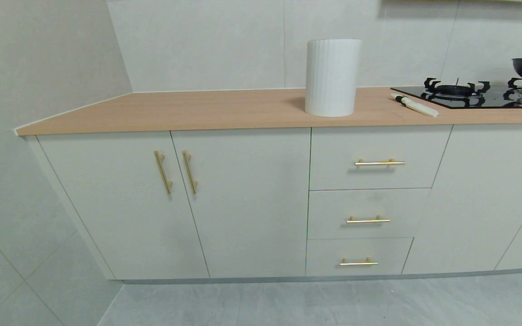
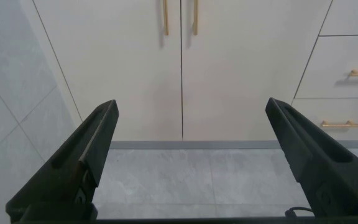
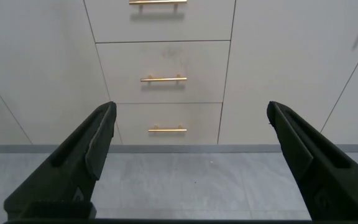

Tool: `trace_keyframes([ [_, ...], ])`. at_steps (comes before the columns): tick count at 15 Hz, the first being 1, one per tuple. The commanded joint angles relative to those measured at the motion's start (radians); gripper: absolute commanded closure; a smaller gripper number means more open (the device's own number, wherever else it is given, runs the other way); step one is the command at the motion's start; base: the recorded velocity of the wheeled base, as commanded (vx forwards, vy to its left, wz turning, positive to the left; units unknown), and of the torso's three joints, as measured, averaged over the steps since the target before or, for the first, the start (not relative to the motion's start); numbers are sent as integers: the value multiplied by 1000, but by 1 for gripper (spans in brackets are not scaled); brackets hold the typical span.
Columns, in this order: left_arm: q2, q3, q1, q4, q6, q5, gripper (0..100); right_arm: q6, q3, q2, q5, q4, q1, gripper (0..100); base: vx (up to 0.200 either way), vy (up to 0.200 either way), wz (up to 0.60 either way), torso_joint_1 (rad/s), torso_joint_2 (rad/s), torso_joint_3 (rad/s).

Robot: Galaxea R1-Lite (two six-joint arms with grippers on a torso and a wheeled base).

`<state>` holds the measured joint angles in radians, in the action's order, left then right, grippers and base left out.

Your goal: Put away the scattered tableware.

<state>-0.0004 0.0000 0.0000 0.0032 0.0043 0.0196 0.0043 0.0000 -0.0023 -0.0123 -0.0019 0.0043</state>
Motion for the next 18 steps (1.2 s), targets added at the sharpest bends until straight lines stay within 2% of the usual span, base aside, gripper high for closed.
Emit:
trace_keyframes([
  [1, 0, 0, 0, 0, 2, 0, 0, 0, 0, 2, -1, 0, 0, 0, 0, 0, 0, 0, 0, 0],
  [5, 0, 0, 0, 0, 6, -1, 0, 0, 0, 2, -3, 0, 0, 0, 0, 0, 0, 0, 0, 0],
  [18, 0, 0, 0, 0, 0, 0, 0, 0, 0, 2, -3, 0, 0, 0, 200, 0, 0, 2, 3, 3],
])
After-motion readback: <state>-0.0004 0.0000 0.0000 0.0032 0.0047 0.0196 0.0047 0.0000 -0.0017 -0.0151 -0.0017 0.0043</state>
